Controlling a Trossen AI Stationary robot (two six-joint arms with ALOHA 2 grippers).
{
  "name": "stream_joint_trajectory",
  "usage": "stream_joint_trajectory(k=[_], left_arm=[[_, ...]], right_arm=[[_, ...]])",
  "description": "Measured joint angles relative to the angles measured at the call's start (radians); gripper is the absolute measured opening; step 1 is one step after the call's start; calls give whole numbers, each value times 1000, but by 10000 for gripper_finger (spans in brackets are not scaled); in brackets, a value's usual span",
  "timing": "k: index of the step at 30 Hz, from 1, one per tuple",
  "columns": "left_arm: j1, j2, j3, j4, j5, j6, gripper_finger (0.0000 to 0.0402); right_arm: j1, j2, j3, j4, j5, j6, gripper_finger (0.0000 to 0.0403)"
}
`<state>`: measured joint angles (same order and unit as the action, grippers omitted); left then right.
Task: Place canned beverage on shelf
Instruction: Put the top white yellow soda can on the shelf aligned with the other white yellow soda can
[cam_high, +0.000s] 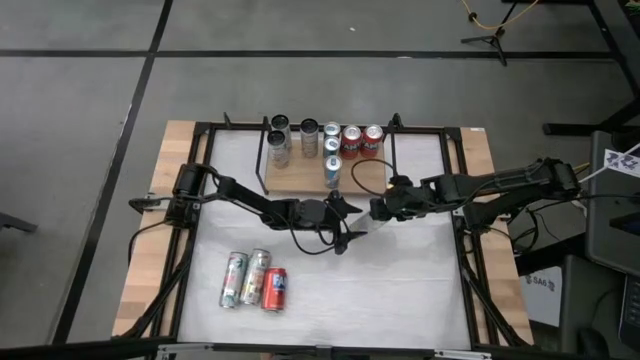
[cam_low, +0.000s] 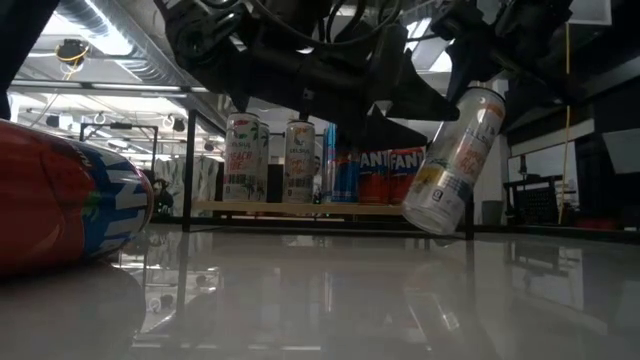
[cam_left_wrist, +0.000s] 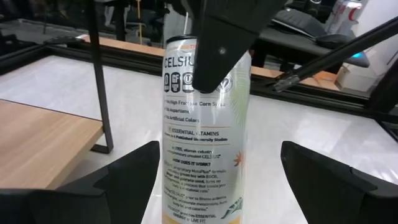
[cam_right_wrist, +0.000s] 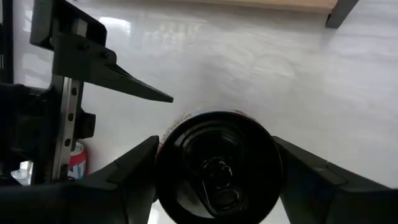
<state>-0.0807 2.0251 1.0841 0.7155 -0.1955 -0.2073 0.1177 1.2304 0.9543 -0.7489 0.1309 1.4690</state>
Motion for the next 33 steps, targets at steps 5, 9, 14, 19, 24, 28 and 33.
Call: stream_joint_trajectory(k=[5,9,14,19,24,28,33], left_arm=[[2,0,0,1,0,0,330],[2,0,0,3,-1,0,330],[2,0,0,3,-1,0,330],[2,0,0,3,-1,0,330],[2,0,0,3,-1,0,330],[2,0,0,3,-1,0,330],[2,0,0,15,0,0,330]], right_arm=[[0,0,0,7,-3,25,264],[0,0,0,68,-3,27,264],[0,0,0,112,-3,48,264],[0,0,0,120,-3,74,264],[0,0,0,131,-3,82,264],[0,0,0,141,-11,99,264],[0,0,0,161,-11,99,264]])
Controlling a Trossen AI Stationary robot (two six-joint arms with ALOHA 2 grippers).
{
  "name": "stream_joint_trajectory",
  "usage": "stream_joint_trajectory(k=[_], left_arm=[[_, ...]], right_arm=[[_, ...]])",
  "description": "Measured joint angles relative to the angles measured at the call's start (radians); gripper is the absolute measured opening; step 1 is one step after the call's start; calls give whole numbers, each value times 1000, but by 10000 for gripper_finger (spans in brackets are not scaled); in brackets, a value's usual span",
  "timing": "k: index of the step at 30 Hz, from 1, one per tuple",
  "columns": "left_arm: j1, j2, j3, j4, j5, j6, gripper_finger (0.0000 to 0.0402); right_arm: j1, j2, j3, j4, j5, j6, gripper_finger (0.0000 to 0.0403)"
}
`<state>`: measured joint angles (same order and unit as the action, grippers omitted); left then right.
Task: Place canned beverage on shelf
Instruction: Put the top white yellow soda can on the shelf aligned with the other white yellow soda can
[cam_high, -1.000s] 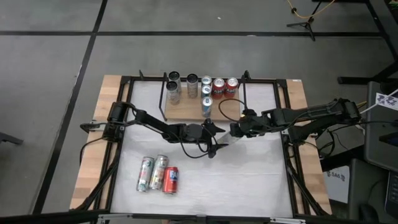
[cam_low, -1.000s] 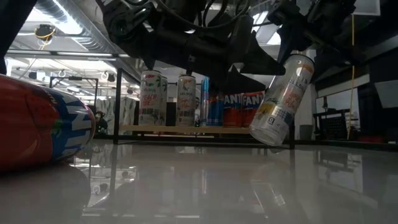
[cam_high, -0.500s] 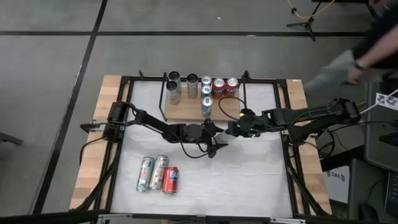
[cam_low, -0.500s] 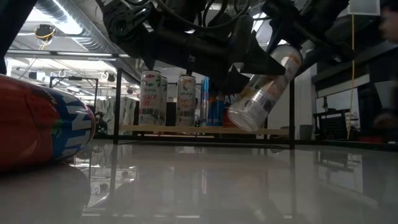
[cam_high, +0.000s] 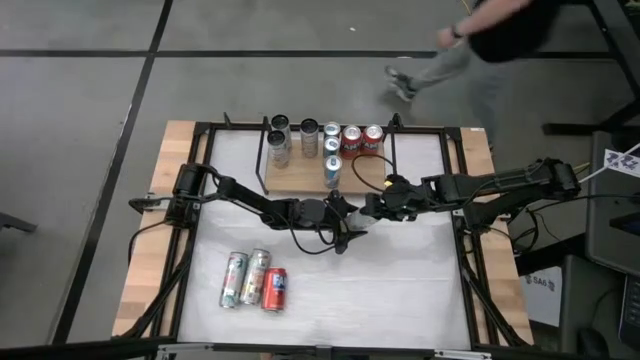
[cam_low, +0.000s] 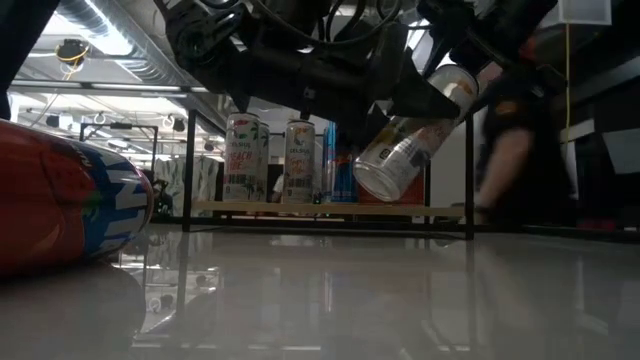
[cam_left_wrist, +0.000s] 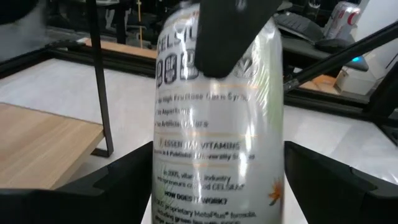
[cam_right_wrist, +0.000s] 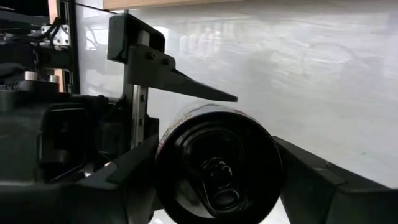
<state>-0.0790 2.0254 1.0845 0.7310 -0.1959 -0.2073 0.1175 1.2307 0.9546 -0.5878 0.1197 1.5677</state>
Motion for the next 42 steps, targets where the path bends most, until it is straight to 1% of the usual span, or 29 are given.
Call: stream_joint_trajectory(k=[11,14,17,25,28,42], left_arm=[[0,0,1,10,-11,0,330],[0,0,1,10,-11,0,323],[0,0,1,10,-11,0,307],[0,0,1,10,-11,-1,245],[0,0,1,10,-11,-1,234],[0,0,1,10,-11,-1,234]], right_arm=[[0,0,0,-3,1,0,264],[0,0,0,-4,1,0,264],[0,0,0,-3,1,0,264],[1,0,0,-6,1,-5,264],[1,0,0,-6,1,-5,264],[0,0,0,-6,-7,-4,264]])
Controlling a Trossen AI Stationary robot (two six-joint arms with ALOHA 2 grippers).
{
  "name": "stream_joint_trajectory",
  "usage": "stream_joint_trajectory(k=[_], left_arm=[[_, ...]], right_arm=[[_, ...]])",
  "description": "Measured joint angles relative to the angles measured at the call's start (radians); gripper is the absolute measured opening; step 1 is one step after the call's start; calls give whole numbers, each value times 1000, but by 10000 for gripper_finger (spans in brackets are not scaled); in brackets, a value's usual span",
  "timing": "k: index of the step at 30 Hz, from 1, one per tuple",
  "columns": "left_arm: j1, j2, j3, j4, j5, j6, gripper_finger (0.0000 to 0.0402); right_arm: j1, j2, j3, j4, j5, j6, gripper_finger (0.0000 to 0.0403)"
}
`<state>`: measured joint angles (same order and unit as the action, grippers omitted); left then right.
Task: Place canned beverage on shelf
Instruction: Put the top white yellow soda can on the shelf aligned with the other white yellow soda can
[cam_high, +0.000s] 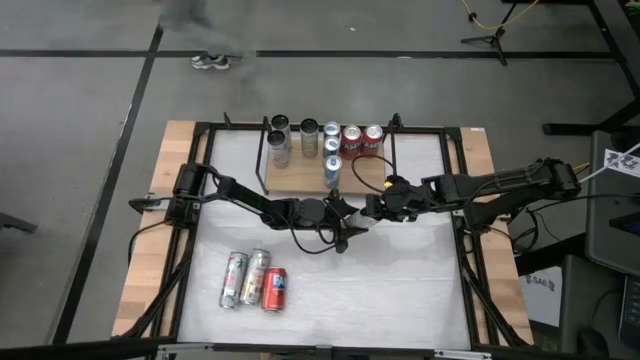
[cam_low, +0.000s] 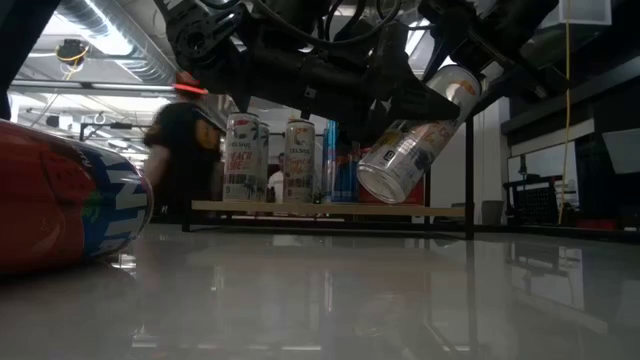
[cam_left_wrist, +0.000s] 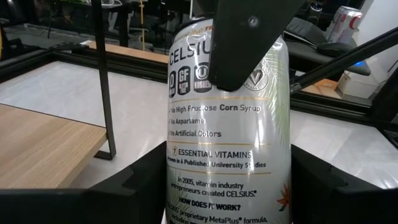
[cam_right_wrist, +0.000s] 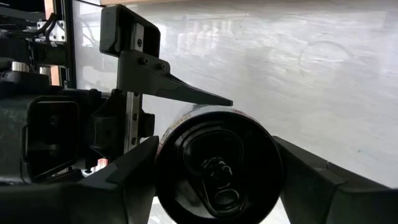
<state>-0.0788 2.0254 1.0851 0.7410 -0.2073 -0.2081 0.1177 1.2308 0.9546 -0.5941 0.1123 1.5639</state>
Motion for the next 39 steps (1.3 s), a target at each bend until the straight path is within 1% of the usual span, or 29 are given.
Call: stream_joint_trajectory(k=[10,13,21,26,31,34,39], left_arm=[[0,0,0,0,0,0,234],[0,0,0,1,0,1,234],[0,1,-2,-5,-7,3,234],[0,1,-2,-1,-16,34,234],[0,-8,-2,0,-16,34,234],[0,-11,-2,7,-16,33,234],[1,-22,-2,8,-15,33,234]], right_arm=[[0,0,0,-2,0,1,268],[0,0,0,-2,0,3,286],[-1,0,1,-1,0,7,355],[-1,0,1,-2,1,-1,373],[0,-37,5,-8,66,-113,371],[0,-77,25,-5,124,-179,369],[0,-157,54,-5,196,-343,368]])
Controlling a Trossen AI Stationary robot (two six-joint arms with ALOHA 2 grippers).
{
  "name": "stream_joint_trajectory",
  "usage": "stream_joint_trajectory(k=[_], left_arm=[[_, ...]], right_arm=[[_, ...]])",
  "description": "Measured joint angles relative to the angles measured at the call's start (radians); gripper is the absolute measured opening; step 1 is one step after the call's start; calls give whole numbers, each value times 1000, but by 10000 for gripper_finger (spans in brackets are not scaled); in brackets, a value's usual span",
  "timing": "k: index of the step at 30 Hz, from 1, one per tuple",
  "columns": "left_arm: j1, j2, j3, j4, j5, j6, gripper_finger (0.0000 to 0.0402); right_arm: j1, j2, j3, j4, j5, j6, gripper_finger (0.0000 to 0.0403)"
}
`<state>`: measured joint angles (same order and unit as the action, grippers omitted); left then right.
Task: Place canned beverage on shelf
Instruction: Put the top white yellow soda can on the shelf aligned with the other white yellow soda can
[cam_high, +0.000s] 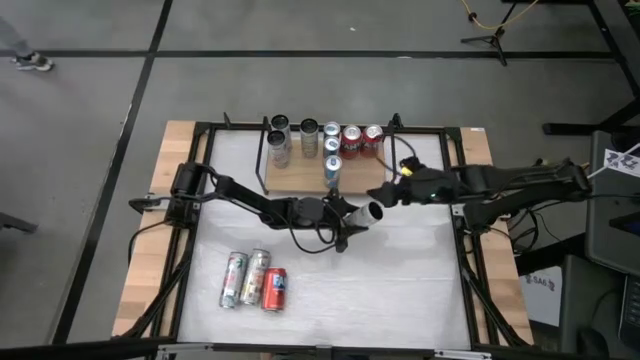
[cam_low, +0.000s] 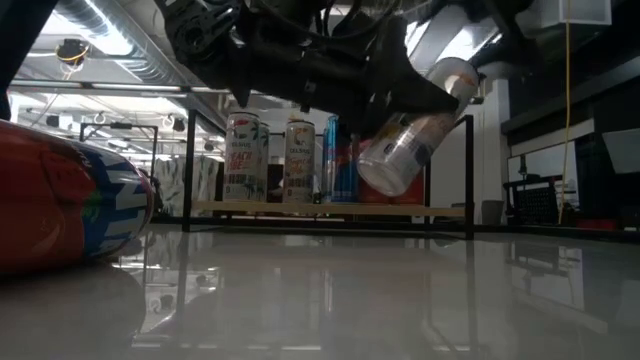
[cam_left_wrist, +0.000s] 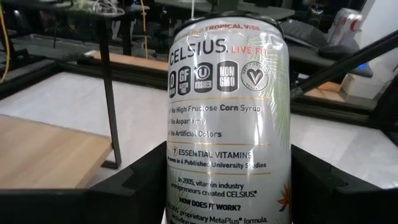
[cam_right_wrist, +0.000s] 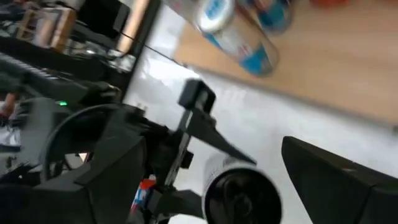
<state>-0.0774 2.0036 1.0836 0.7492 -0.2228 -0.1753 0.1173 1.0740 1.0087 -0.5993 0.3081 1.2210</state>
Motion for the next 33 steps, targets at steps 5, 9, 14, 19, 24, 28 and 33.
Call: stream_joint_trajectory(k=[5,9,14,19,24,28,33], left_arm=[[13,-52,0,12,0,2,234],[28,-109,0,-1,-1,2,234],[50,-192,0,-16,-2,5,234],[65,-301,-17,-66,-24,56,234],[66,-457,-55,-247,-133,110,234],[57,-607,-97,-371,-202,132,234],[27,-804,-241,-377,-290,98,234]], right_arm=[[0,-50,28,5,22,-221,368],[0,-66,53,40,22,-450,367],[0,-67,83,95,14,-690,367],[0,-66,92,151,-3,-808,367],[0,-87,92,238,-67,-870,367],[1,-97,93,261,-85,-906,367],[0,-97,93,259,-83,-916,367]])
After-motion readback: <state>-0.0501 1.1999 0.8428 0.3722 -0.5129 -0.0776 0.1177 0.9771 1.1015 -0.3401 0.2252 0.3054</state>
